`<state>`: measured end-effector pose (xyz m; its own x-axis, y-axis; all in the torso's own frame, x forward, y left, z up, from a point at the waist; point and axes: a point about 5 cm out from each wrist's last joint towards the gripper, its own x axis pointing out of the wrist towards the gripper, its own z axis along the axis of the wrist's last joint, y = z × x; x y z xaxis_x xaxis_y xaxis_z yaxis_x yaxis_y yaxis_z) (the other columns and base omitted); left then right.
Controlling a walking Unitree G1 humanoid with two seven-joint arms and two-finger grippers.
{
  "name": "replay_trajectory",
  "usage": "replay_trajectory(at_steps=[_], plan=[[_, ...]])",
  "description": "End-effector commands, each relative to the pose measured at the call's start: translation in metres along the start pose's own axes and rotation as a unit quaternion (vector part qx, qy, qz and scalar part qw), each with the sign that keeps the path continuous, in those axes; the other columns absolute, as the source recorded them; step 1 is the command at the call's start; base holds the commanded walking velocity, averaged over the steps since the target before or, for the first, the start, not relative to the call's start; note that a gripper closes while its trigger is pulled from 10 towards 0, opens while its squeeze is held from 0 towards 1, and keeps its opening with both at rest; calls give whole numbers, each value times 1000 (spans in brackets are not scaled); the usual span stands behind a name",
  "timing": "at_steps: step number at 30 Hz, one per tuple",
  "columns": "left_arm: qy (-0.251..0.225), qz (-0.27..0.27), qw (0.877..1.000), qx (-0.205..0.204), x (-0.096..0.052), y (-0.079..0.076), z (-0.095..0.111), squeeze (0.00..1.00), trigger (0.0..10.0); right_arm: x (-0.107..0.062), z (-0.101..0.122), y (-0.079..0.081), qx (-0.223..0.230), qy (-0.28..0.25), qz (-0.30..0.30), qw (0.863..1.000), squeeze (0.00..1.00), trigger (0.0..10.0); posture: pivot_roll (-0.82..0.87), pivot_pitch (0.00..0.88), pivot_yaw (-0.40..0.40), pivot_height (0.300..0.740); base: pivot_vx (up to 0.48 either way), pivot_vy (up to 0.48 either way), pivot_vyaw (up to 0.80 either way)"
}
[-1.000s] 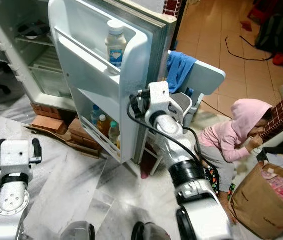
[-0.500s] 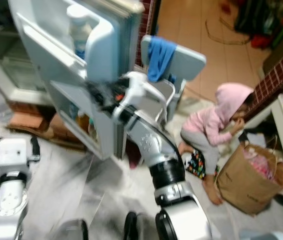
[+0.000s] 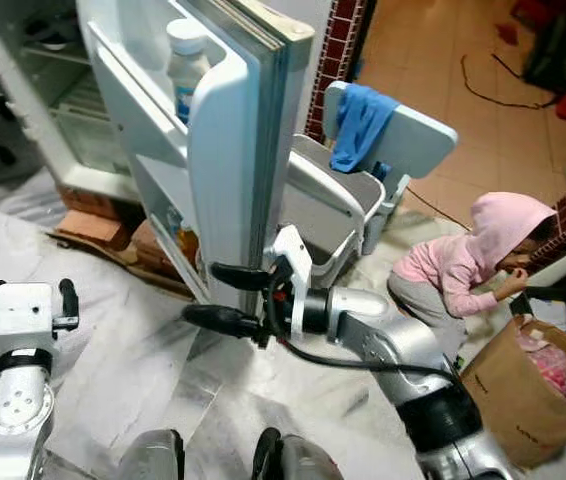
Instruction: Restocking fridge
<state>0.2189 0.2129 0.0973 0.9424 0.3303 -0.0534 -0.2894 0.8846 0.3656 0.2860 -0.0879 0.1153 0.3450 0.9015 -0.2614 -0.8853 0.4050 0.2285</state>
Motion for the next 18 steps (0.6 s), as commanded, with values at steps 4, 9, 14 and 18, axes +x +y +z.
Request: replay_trajectory(at_steps=[4,9,14,18], plan=[[13,-1,1000,5,-1,0,-5,0,10000,-18,-8,-49,-95,92,-157,979,0,10000,234,155,-94,740,0,0,0],[18,9,1000,3,-4,4,-7,0,10000,-23,14,-73,-102,29,-266,958,0,10000,239,153,-103,740,0,0,0],[12,11,1000,-9,-3,3,-4,0,10000,-20,27,-71,-80,-69,-292,951,0,10000,236,141,-99,740,0,0,0],[-17,-7,1000,-10,0,-1,6,0,10000,-29,28,-71,-39,-151,-376,913,0,10000,225,123,-83,740,0,0,0]])
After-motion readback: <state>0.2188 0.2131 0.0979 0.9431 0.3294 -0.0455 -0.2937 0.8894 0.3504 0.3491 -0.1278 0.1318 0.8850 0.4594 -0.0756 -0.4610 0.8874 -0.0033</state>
